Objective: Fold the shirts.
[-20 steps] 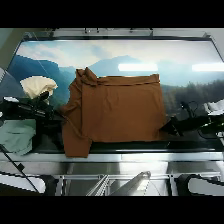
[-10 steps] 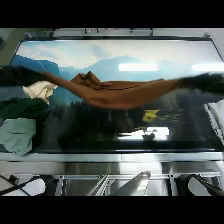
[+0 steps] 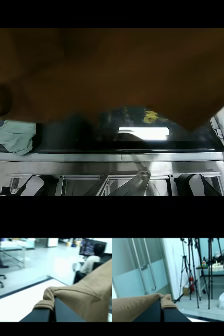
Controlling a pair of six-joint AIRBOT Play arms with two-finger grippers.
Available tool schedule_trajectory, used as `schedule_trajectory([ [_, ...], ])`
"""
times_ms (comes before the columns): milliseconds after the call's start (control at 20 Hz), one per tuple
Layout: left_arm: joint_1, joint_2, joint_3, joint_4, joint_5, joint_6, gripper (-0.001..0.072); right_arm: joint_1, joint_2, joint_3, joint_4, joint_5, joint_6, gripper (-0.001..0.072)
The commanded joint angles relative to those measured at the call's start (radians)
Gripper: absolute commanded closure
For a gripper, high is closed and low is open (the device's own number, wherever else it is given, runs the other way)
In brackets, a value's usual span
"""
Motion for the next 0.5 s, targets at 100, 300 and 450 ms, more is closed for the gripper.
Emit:
schedule_trajectory([
  [100,0.033,-0.031,0.013,0.067,-0.041,-0.075,0.0687,-0.006,-0.013,0.018,-0.079,0.029,0.008,0.0696],
  [300,-0.356,-0.166,-0.137,0.483,-0.073,-0.071,0.0687,0.227,-0.122,-0.063,-0.344,0.024,0.036,0.0696],
  [450,-0.613,-0.349,-0.192,0.716,0.008,-0.025,0.0687,0.376,-0.243,-0.212,-0.499,-0.054,0.060,0.0696],
])
